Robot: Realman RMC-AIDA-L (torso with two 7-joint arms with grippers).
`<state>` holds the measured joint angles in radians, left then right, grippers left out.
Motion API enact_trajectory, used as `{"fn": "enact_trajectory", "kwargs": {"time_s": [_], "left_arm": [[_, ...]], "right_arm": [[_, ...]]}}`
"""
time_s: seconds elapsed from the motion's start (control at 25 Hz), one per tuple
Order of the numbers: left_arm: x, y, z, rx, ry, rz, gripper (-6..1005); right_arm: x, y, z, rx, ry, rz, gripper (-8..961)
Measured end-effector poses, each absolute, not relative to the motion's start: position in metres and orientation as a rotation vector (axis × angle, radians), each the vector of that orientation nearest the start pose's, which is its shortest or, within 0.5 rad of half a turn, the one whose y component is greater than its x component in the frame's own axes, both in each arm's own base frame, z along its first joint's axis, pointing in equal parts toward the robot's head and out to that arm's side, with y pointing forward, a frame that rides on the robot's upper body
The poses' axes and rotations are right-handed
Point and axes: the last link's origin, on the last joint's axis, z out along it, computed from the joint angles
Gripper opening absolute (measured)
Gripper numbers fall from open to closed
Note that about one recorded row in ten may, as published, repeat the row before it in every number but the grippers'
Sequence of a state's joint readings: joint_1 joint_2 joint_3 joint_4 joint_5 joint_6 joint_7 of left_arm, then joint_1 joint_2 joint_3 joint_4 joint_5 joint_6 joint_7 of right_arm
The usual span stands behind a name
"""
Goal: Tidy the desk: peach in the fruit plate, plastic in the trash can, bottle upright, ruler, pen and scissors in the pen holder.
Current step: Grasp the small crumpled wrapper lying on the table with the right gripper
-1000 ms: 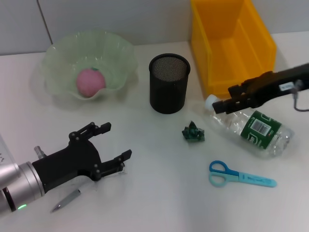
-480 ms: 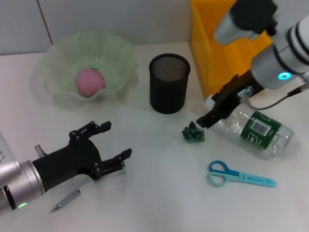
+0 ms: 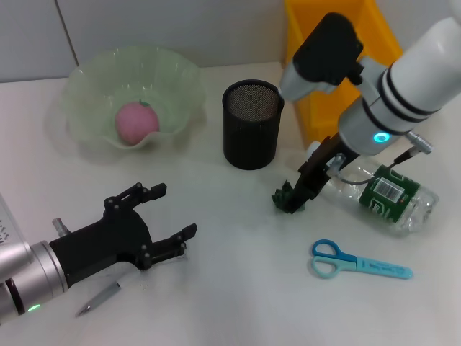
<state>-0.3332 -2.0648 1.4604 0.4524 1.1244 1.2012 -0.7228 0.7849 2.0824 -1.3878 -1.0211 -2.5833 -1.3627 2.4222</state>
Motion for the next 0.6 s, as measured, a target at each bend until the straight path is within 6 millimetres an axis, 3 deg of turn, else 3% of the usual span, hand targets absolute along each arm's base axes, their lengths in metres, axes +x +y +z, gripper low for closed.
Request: {"fn": "enact_trajectory", "kwargs": {"time_s": [0.6], "left_arm": [[-0.284,0.287,-0.071,-2.553,-0.254,-0.687,841]], "right_arm": [[0.178,0.394,-0.054,-2.669,0.771,-0.552,702]]}}
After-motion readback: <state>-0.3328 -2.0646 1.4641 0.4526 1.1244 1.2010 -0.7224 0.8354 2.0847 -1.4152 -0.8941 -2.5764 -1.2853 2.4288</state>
